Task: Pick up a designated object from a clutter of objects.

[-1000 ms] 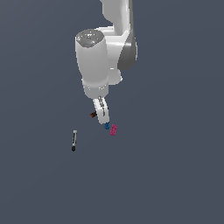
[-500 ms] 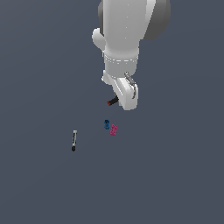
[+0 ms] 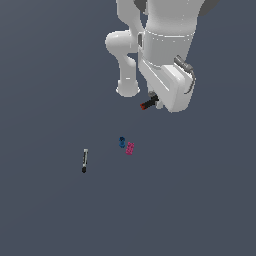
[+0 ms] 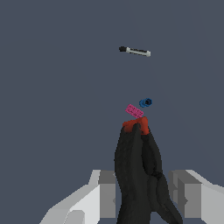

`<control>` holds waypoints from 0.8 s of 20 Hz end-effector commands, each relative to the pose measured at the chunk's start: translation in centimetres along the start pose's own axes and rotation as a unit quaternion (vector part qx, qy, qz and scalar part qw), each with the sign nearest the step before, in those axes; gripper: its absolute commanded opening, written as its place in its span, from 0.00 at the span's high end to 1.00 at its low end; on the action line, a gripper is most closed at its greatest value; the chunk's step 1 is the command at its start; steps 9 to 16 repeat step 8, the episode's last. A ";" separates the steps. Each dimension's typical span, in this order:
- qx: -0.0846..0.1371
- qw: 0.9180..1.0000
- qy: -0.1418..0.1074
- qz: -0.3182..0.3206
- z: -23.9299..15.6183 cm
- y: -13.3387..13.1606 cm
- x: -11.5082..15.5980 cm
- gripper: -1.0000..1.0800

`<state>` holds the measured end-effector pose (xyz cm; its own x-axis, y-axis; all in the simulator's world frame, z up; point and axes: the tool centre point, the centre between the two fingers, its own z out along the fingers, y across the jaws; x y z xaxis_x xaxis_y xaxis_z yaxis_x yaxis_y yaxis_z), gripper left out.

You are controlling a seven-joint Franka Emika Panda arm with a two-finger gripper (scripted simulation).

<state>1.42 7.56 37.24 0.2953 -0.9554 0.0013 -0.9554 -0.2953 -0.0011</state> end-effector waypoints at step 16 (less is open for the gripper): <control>-0.001 1.000 -0.001 0.000 -1.7 -0.9 -1.2 1.00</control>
